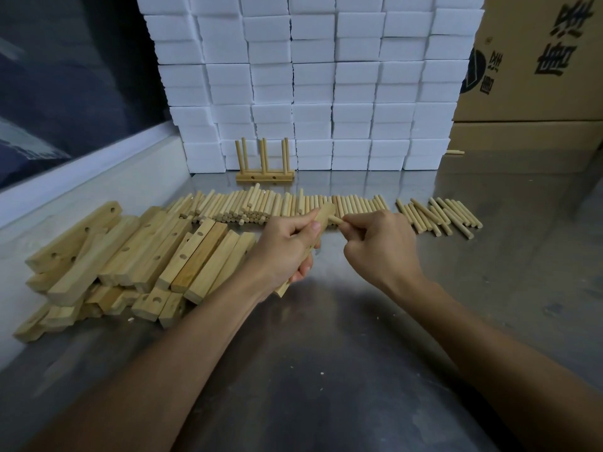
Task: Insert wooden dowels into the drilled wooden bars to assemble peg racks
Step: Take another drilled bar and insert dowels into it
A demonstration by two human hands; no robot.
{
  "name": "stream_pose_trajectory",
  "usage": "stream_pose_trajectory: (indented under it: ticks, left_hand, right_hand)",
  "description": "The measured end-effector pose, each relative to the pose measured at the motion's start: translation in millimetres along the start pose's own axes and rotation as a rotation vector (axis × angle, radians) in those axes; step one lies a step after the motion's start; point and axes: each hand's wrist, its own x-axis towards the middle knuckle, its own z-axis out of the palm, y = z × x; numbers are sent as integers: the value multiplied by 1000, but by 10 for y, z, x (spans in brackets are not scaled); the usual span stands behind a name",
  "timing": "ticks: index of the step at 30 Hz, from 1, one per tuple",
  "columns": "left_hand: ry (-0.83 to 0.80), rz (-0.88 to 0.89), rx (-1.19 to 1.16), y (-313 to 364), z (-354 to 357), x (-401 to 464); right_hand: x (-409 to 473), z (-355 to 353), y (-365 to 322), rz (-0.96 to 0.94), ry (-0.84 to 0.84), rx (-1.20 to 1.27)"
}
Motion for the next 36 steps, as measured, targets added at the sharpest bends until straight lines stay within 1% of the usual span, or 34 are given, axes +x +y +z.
stream_pose_trajectory:
  ticks: [2,5,6,7,9,11,13,16,18,19,21,25,28,32,36]
  left_hand:
    - [1,13,27,12,8,-4]
    - [0,16,62,24,15,6]
    - [-3,11,70,33,22,3]
    - [-6,8,66,42,33,1]
    - [2,12,33,58,45,-5]
    - [11,20,40,65,36,-2]
    - [9,24,89,61,18,-5]
    - [-7,45,129,54,17,-8]
    - [-16,59,140,60,23,-9]
    - [-17,64,134,63,24,-6]
    - [-15,58,117,61,26,-6]
    - [-65,-14,79,49,52,-8]
    - [-77,-54,38,15,47,3]
    - [5,-128,-87,-30,7,12]
    - [155,-287,-368,-39,-59,59]
  right_hand:
    - [30,-1,-18,135,-31,133]
    - [82,-13,2,430,-96,440]
    - [77,-12,1,452,-105,457]
    - [64,2,1,407,-91,404]
    - [23,18,-3,237,-24,244]
    - [6,33,-26,160,1,177]
    - [24,32,-53,227,-40,255]
    - [65,-30,-49,476,-141,495]
    - [83,-59,-15,581,-194,634]
    - [93,-61,5,578,-195,648]
    - [83,-47,21,514,-165,588]
    - [61,6,57,449,-114,500]
    - [76,-6,78,432,-94,544]
    - [67,-7,60,395,-74,613]
    - [98,-29,151,439,-3,747]
